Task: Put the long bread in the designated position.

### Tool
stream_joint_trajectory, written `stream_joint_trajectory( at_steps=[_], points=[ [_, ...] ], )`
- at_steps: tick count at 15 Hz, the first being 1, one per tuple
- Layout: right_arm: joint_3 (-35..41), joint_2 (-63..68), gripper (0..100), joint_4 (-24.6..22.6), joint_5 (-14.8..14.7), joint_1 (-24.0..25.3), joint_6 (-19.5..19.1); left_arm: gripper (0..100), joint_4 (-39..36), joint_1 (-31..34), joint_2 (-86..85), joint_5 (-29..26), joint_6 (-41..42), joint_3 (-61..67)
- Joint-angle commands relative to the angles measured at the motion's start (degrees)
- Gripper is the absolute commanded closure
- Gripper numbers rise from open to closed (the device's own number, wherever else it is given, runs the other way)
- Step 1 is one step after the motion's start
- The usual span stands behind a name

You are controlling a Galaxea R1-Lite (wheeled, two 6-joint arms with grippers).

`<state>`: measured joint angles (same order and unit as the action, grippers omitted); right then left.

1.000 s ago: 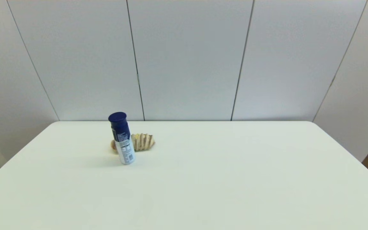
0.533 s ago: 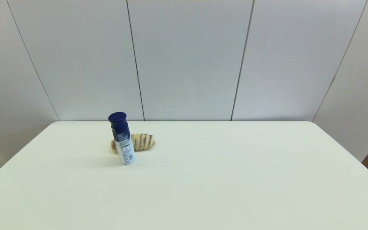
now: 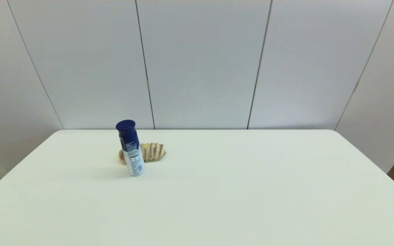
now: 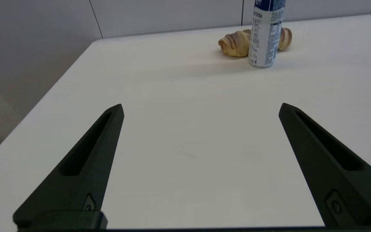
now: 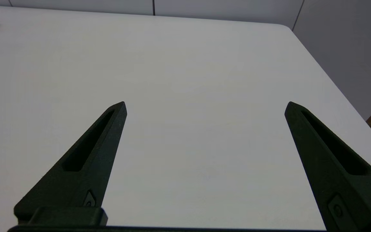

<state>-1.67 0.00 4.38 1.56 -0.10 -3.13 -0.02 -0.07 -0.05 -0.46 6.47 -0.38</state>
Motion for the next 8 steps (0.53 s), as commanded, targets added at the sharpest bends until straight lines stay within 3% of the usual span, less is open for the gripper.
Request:
stream_joint_trajectory(
  at_steps=[1,8],
  points=[
    [0.0,0.1,0,0.0,0.0,0.0,0.0,0,0.0,0.0,0.0,0.0,-2.6,0.4],
    [0.0,0.1,0,0.0,0.0,0.0,0.0,0,0.1,0.0,0.0,0.0,-4.1,0.4]
  ],
)
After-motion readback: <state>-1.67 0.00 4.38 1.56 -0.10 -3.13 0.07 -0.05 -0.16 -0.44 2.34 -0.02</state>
